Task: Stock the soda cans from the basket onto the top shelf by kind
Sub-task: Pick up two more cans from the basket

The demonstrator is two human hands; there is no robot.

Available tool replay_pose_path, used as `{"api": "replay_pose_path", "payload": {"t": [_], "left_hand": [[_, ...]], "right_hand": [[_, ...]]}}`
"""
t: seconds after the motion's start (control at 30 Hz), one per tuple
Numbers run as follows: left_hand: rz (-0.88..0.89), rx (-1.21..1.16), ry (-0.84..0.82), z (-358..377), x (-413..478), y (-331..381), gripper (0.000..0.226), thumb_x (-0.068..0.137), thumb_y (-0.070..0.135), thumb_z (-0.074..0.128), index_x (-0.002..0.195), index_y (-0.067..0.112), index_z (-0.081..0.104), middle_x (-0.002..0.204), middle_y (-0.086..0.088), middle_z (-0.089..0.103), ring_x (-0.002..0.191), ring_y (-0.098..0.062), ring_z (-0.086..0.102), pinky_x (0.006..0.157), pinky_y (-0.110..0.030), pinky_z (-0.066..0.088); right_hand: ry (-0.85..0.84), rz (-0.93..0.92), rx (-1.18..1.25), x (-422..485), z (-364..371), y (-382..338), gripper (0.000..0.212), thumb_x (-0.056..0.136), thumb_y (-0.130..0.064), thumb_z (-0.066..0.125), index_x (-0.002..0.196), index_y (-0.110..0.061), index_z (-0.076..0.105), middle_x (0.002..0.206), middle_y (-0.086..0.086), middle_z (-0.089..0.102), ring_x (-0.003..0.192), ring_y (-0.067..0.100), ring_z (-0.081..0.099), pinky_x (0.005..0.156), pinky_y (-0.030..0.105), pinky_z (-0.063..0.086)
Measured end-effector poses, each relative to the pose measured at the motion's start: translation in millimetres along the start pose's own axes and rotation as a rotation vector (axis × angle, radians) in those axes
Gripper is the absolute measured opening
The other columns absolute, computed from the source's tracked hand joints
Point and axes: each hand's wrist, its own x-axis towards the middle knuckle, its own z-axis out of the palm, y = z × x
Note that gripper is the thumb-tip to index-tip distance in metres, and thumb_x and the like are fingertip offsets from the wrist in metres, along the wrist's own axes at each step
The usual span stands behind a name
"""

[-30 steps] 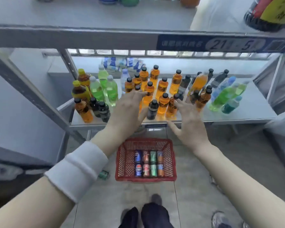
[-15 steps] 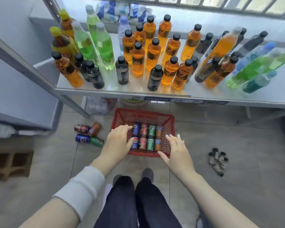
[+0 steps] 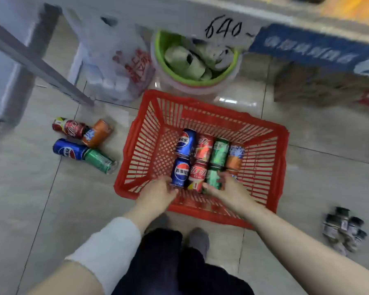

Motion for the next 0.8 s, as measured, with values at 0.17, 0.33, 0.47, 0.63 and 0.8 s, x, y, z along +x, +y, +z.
{"api": "replay_pose_path", "payload": {"t": [0.17,0.33,0.47,0.63,0.8], "left_hand": [[0.027,0.118,-0.186,35.1,127.5,-28.3,0.037,0.093,0.028,0.051,0.119,0.001,0.054,0.122,-0.02,0.058,0.112,-0.03,0.054,0.074,-0.028,0.033],[0.068,0.044,-0.212,79.5,205.1,-58.0,0.06,0.081,0.037,0.066,0.129,0.005,0.049,0.127,-0.012,0.057,0.118,-0.025,0.053,0.098,-0.026,0.038],[0.029,0.173,-0.171,92.4,225.2,-63.0,0.077,0.077,0.052,0.064,0.13,0.001,0.044,0.129,-0.016,0.053,0.12,-0.028,0.049,0.099,-0.031,0.037],[-0.011,0.226,-0.185,95.4,237.0,-63.8,0.086,0.073,0.059,0.064,0.133,0.003,0.039,0.134,-0.013,0.049,0.122,-0.026,0.047,0.1,-0.031,0.035],[-0.034,0.036,-0.136,96.6,238.8,-70.9,0.099,0.064,0.05,0.076,0.141,0.01,0.028,0.143,-0.007,0.041,0.129,-0.024,0.041,0.104,-0.03,0.033]], "right_hand": [[0.024,-0.098,-0.091,151.7,47.2,-11.2,0.052,0.089,-0.039,0.056,0.127,-0.005,0.049,0.129,0.012,0.055,0.116,0.028,0.051,0.077,0.024,0.033],[0.163,-0.035,-0.086,256.2,79.2,-16.8,0.068,0.087,-0.047,0.055,0.131,0.003,0.041,0.13,0.019,0.051,0.116,0.032,0.052,0.081,0.03,0.04],[0.246,0.05,-0.12,284.5,92.8,-20.7,0.085,0.084,-0.056,0.053,0.137,0.005,0.03,0.131,0.017,0.05,0.112,0.03,0.055,0.072,0.03,0.04],[0.223,0.085,-0.044,296.3,104.5,-24.5,0.092,0.076,-0.054,0.066,0.137,0.002,0.026,0.132,0.015,0.048,0.115,0.03,0.054,0.072,0.028,0.039],[0.201,0.039,0.006,294.7,99.9,-22.4,0.083,0.07,-0.052,0.072,0.128,-0.001,0.041,0.123,0.013,0.055,0.108,0.029,0.058,0.079,0.035,0.05]]}}
